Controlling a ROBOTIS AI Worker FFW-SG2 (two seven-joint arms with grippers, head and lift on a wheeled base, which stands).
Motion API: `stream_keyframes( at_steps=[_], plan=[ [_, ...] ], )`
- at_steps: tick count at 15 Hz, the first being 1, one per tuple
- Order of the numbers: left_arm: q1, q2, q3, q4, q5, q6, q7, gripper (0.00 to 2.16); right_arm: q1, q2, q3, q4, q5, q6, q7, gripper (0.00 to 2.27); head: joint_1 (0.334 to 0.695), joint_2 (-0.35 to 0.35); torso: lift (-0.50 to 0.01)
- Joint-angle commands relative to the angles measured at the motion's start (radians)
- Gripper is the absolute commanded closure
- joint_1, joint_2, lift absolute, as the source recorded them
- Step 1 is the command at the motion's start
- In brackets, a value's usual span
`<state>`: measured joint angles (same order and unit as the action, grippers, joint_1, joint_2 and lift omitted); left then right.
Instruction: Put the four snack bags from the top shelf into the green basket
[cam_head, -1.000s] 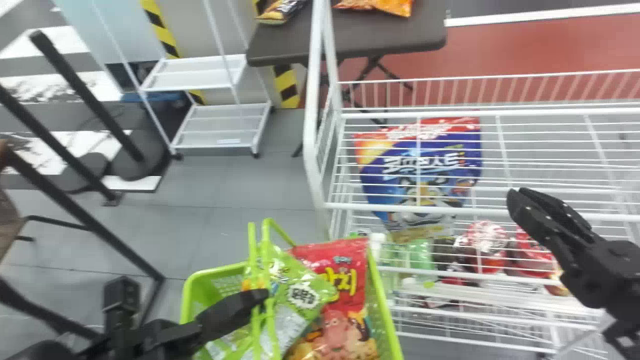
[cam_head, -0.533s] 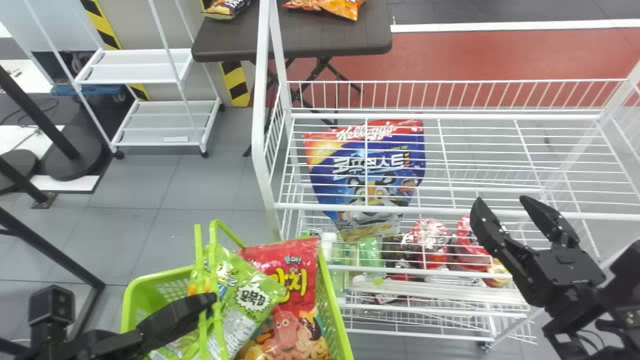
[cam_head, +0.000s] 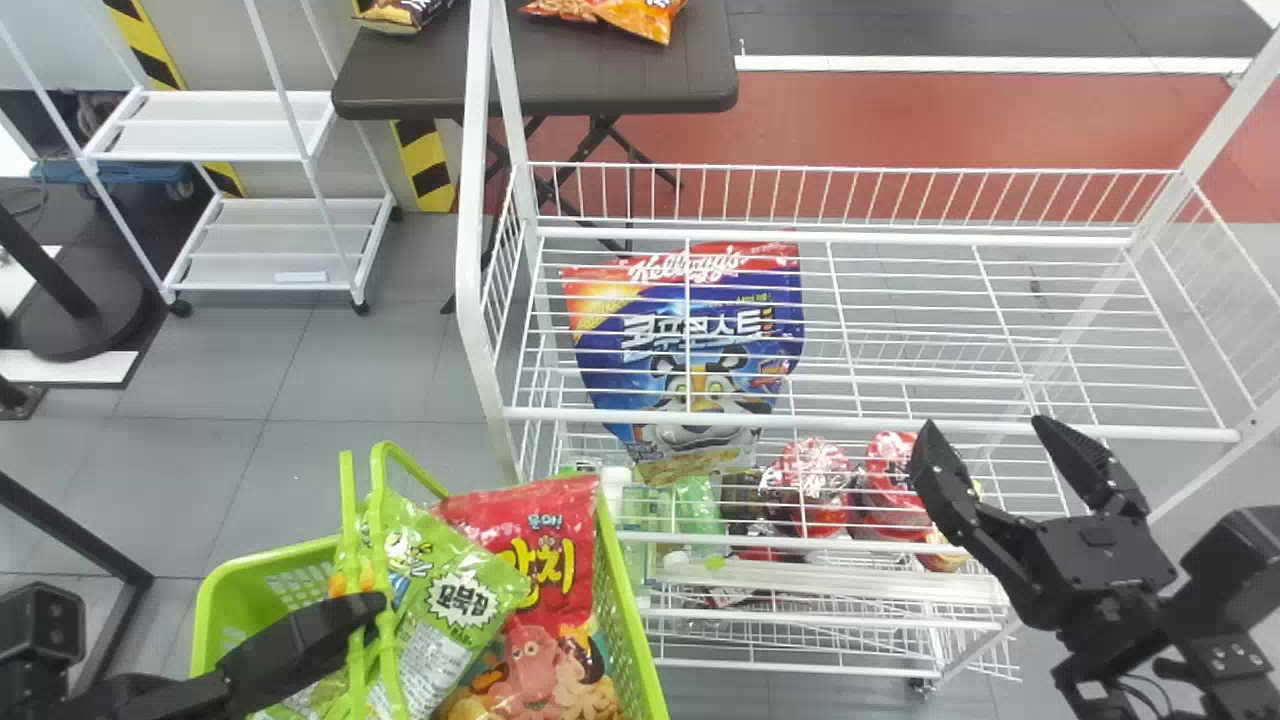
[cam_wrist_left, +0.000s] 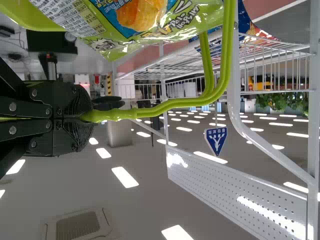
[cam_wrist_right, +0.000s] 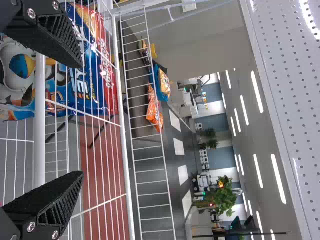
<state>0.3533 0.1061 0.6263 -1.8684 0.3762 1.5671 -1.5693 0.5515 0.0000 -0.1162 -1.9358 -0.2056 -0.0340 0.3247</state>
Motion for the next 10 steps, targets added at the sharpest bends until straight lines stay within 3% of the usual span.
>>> stream_keyframes(
  at_steps=[1, 10],
  plan=[
    [0.003, 0.001, 0.003, 0.000, 0.001, 0.004, -0.011, 2.14, 0.005, 0.001, 0.006, -0.003, 0.000, 0.000, 0.001, 0.05, 0.695, 0.022, 0.000],
    [0.009, 0.003, 0.001, 0.000, 0.000, 0.004, -0.011, 2.14, 0.013, 0.001, 0.018, -0.005, 0.002, 0.000, 0.001, 0.06, 0.695, 0.040, 0.000]
  ],
)
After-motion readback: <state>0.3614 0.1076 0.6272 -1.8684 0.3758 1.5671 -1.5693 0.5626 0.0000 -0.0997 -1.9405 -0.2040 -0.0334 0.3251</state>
